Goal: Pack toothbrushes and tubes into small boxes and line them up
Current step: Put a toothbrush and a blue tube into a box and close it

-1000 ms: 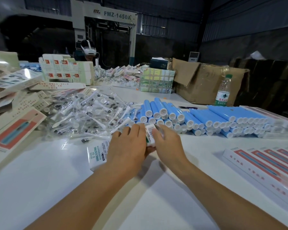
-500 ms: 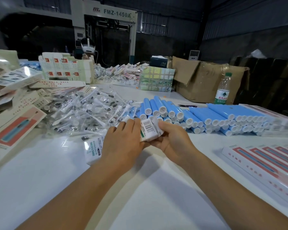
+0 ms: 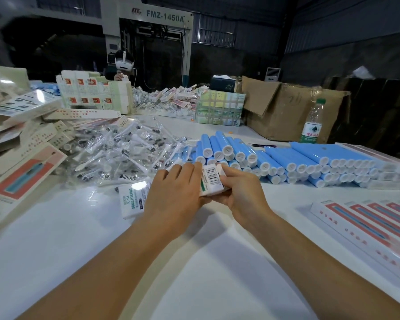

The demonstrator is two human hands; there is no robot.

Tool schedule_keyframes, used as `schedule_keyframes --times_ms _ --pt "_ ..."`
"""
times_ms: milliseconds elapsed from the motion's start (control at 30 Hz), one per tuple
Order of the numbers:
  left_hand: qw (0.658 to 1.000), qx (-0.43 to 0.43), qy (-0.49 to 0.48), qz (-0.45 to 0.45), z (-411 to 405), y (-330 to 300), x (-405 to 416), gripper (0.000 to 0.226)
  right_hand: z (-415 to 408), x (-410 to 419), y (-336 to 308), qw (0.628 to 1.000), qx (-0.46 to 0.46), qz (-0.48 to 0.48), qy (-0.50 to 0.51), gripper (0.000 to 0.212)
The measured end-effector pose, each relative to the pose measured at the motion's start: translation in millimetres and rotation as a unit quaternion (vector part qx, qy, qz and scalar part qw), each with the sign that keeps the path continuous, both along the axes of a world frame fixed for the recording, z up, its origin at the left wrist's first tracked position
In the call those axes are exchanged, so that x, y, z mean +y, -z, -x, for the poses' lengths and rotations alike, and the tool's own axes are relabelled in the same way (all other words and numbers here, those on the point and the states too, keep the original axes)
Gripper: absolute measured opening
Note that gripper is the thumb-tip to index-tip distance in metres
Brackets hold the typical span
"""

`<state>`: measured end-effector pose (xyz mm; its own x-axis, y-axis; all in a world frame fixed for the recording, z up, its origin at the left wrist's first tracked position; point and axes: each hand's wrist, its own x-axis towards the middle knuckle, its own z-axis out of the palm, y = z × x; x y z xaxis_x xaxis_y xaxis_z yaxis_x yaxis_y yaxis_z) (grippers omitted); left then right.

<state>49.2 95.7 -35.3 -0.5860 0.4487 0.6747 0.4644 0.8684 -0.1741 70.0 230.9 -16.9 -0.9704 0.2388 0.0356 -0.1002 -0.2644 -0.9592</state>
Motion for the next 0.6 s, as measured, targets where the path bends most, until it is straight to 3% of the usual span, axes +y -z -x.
schedule_keyframes --times_ms 300,433,600 --pt "0.999 -0.037 -0.015 -0.021 0.9 4.1 2.2 0.073 -3.3 -10.4 4.6 0.984 0.039 -0.173 0.027 0.044" --pt "0.997 -0.033 -0.05 -0.045 6.4 3.9 2.6 0.071 -5.7 -5.5 4.4 0.954 0.062 -0.275 0.098 0.013" --pt "0.997 -0.033 -0.069 -0.03 4.4 2.7 5.9 0.072 -3.8 -6.3 7.9 0.914 0.108 -0.349 0.177 0.015"
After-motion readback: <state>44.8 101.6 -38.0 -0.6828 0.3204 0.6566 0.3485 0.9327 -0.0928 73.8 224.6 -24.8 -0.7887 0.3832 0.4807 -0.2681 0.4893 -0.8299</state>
